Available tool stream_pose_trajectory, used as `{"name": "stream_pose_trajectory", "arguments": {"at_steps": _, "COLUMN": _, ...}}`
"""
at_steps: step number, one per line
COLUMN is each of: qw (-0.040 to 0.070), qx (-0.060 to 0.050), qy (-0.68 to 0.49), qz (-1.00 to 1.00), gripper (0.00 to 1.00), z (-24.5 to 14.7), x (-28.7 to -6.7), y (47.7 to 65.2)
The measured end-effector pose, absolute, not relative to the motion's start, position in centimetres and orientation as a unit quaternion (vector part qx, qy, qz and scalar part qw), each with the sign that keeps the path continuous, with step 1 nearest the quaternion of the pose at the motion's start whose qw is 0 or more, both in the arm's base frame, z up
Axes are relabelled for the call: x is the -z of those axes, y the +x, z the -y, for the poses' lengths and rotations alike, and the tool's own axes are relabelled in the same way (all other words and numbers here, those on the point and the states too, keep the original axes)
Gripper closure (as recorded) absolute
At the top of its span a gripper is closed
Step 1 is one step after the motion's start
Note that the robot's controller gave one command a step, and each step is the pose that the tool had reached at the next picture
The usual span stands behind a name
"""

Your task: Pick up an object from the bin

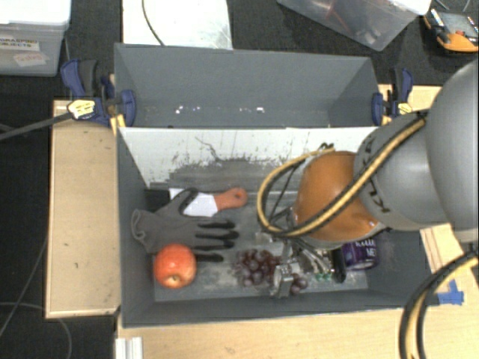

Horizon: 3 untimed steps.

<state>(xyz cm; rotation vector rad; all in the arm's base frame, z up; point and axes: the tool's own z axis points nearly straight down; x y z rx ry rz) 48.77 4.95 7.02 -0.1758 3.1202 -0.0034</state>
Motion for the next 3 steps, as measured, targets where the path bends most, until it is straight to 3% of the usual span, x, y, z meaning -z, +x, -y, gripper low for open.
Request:
{"name": "stream_pose_trajectory", "arguments": {"at_steps": 1, "qw": 0.001, "qx": 0.000, "qy": -0.027, "qz": -1.000, "gripper": 1.00, "z": -4.5, "x": -7.0, "y": 47.9}}
{"name": "stream_pose_trajectory", "arguments": {"at_steps": 2, "qw": 0.002, "qx": 0.000, "qy": -0.027, "qz": -1.000, "gripper": 1.00, "z": -4.5, "x": -7.0, "y": 47.9}}
{"name": "stream_pose_trajectory", "arguments": {"at_steps": 3, "qw": 0.001, "qx": 0.000, "qy": -0.028, "qz": -1.000, "gripper": 1.00, "z": -4.5, "x": -9.2, "y": 47.8}}
